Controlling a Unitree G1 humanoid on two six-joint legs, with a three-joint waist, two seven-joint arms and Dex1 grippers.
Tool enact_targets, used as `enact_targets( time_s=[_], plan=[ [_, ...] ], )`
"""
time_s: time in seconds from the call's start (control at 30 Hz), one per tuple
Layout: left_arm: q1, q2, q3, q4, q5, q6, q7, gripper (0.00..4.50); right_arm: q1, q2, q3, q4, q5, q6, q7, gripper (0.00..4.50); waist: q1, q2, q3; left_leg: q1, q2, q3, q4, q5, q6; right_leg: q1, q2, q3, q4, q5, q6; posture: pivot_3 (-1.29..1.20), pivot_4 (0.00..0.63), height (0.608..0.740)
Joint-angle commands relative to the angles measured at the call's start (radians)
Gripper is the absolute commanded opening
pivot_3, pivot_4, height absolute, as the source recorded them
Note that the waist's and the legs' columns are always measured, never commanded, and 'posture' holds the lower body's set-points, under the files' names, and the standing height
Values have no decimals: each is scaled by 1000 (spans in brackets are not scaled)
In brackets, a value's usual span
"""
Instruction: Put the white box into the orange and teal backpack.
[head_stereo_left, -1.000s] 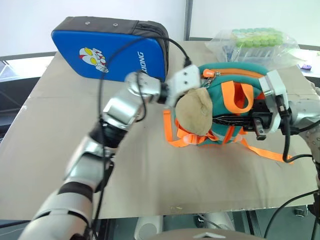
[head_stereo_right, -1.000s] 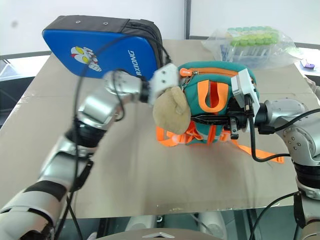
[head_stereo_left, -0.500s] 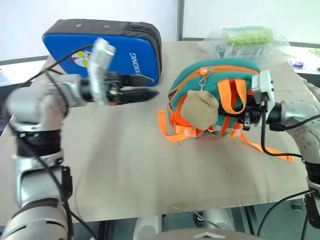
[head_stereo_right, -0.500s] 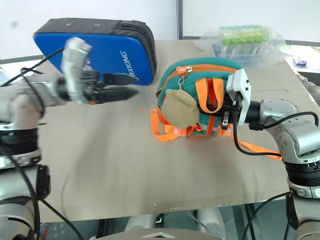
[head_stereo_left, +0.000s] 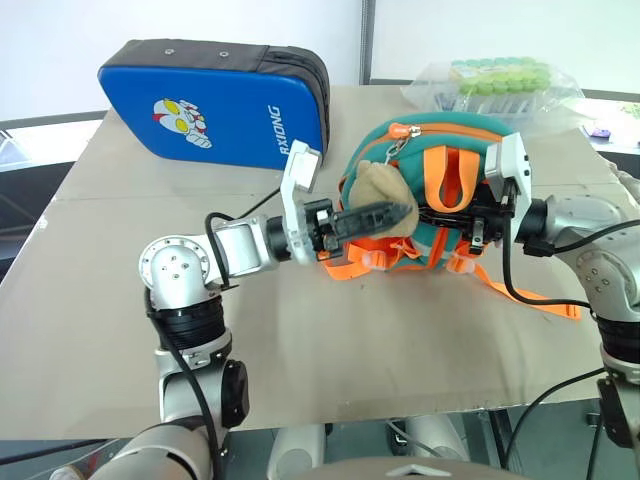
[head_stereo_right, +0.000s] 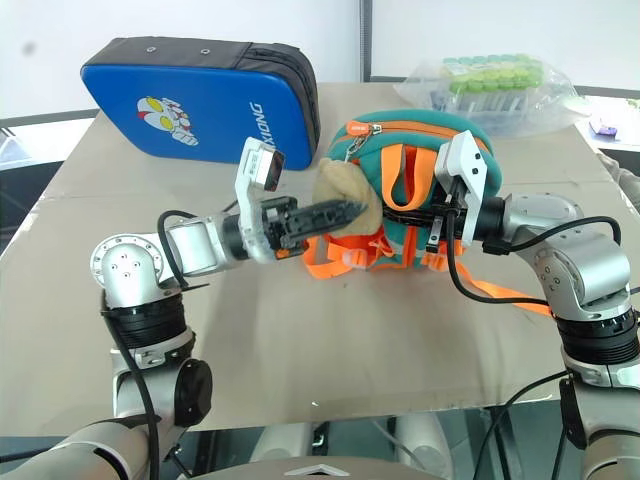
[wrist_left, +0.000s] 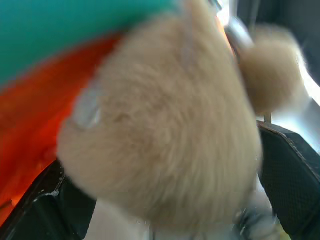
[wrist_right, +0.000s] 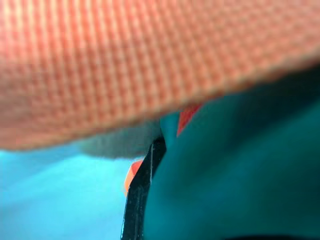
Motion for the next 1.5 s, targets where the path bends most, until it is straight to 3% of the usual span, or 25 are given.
enact_targets(
  time_s=[0.03, 0.1, 0.23, 0.3, 0.37, 0.6, 0.77, 0.87, 0.97, 1.13, 1.2, 1.33, 1.4, 1.5],
  plan=[
    [-1, 20, -26, 16, -217, -109, 143, 4426, 6, -10, -26, -40, 12, -7, -4, 0, 3, 0, 0, 0, 0, 0, 0, 0, 0, 0, 0, 0, 0, 0, 0, 0, 150, 740],
    [10, 29, -60, 24, -264, -143, 196, 4196, 9, -7, -29, -40, 12, -8, -12, 0, 4, 0, 0, 0, -1, -1, 0, 0, 0, 0, -1, 0, 0, 0, 0, 0, 150, 740],
    [37, 68, -105, 5, -306, -184, 224, 2711, 4, 15, -50, -29, 13, -7, -62, 0, 7, 0, 0, -1, -3, 1, 0, 0, 0, 0, -2, 0, -1, 0, 0, 0, 150, 740],
    [52, 131, -99, -29, -300, -174, 186, 2005, -10, 37, -86, -7, 20, 7, -124, 0, 6, 0, 0, -1, -3, 2, 0, 0, 0, 0, -2, 0, -1, 0, 0, 0, 150, 740],
    [66, 202, -63, -38, -308, -179, 145, 1610, -25, 60, -142, 19, 38, 34, -200, 0, 0, 0, 0, 0, -2, 3, 0, 0, 0, 0, -1, -1, 0, 0, 0, 0, 150, 740],
    [120, 398, 47, 63, -301, -210, 11, 1555, -47, 83, -310, 74, 130, 117, -378, 0, 3, 0, 0, 0, -1, 4, -1, 0, 0, 0, 0, -1, -1, 0, 0, 0, 150, 740],
    [266, 448, 69, 126, -187, -226, -38, 1521, -56, 91, -393, 111, 162, 130, -497, 0, 3, 1, 0, -1, -1, 5, -4, 0, 0, -1, 0, 0, -3, 0, 0, 0, 150, 740],
    [363, 420, 38, 148, -77, -259, 7, 1516, -75, 106, -421, 134, 165, 114, -585, 0, 2, 0, 0, -1, -1, 7, -6, 0, 0, -3, 0, 1, -3, 0, 0, 0, 150, 740],
    [402, 327, 21, 217, 108, -391, 143, 1507, -89, 121, -445, 130, 191, 106, -662, 0, 12, 1, -1, 0, -2, 6, -7, 0, 0, -2, -1, 1, -2, 0, 0, 0, 150, 740],
    [332, 198, -35, 226, 242, -454, 143, 1504, -91, 119, -473, 58, 302, 139, -739, 0, 25, 1, -1, -1, -2, 7, -5, 0, 0, -2, -1, 1, -3, 0, 0, 0, 150, 740],
    [263, 170, -102, 294, 380, -489, 154, 1504, -113, 120, -475, 19, 335, 142, -785, 0, 32, 0, -1, -1, -3, 6, -5, 0, 0, -2, -1, 1, -2, 0, 0, 0, 150, 740],
    [145, 127, -113, 362, 504, -568, 94, 1503, -159, 174, -427, -93, 425, 147, -924, 0, 24, 1, -1, -2, -4, 6, -5, 0, 0, -2, -1, 2, -2, 0, 0, 0, 150, 740],
    [105, 114, -100, 354, 520, -576, 62, 1503, -137, 163, -363, -160, 399, 170, -938, 0, 21, 1, -1, -2, -4, 6, -6, 0, 0, -3, -1, 2, -2, 0, 0, 0, 150, 740],
    [86, 165, -182, 263, 643, -620, -92, 1500, -49, 140, -257, -246, 383, 225, -911, 0, 14, 1, -1, -5, -4, 6, -10, 1, 0, -6, -1, 2, -2, 0, 0, 0, 150, 740]
  ],
)
